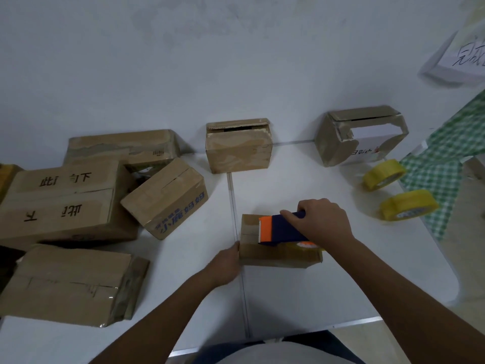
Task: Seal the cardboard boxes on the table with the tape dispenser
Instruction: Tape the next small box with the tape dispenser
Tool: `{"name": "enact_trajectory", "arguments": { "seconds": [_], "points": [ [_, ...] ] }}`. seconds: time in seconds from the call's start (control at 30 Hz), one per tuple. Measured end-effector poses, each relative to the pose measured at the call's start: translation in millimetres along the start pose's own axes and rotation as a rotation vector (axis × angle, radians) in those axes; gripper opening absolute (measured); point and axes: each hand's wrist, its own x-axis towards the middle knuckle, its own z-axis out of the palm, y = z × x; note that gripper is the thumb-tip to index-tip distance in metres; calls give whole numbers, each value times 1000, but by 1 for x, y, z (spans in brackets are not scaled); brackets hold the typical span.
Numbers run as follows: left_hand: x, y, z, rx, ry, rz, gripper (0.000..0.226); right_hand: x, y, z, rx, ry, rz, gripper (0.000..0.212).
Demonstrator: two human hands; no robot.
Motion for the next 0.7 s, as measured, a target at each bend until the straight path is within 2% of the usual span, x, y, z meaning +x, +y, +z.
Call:
{"name": "enact_trajectory", "arguments": {
  "seconds": [0.07,0.13,0.2,0.27,0.37,0.47,0.7],
  "points": [
    [4,1,-20,-6,41,-23,73,0,0,0,0,3,7,48],
    [14,9,-34,66,0,75,99,1,1,0,-1,-15,12,46],
    [26,24,-36,369,-97,215,119,3,0,-2,-8,-61,-7,44],
    [38,31,-30,577,-102,277,129,6,-1,-6,-39,-117,-32,47],
    [48,24,-27,672,30,370,125,9,0,-8,-118,-156,-67,55],
    [49,14,-28,640,135,466,114,13,0,-10,-142,-179,-70,59],
    [51,13,-30,696,89,482,117,10,19,-14,-45,-203,-30,63]
  ]
}}
